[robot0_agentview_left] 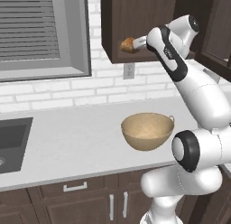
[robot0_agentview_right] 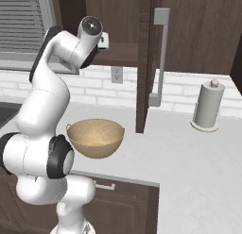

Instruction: Open the cabinet, pick up the bread from the cabinet and place it in the basket. Then move the basket to the dining counter.

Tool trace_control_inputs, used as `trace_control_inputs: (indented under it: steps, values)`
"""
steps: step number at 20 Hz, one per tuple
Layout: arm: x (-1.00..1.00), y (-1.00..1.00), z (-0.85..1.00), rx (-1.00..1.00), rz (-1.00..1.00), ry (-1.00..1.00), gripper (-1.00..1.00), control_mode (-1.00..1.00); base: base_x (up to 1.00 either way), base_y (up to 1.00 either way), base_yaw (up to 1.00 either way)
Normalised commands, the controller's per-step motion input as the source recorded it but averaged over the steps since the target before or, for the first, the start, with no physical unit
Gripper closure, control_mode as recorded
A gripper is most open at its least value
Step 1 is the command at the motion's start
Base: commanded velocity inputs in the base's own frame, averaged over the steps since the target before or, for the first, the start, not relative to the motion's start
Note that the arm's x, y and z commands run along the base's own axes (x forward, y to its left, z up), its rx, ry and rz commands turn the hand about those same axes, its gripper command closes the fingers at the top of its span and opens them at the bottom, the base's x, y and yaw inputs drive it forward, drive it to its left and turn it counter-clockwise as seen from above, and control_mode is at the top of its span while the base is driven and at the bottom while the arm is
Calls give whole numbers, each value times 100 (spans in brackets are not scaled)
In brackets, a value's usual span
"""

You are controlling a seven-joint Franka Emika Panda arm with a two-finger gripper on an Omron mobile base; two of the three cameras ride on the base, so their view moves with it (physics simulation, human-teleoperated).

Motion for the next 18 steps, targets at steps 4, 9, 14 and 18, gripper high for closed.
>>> trace_control_inputs:
  steps: [4,9,14,18]
  values:
    - [39,-1,0,0,2,0,-100,-100,0,0,0]
    - [40,-3,-15,0,0,4,-100,-100,0,0,0]
    - [30,-6,-15,0,0,5,-100,-100,0,0,0]
    - [24,0,-2,0,0,3,-100,-100,0,0,0]
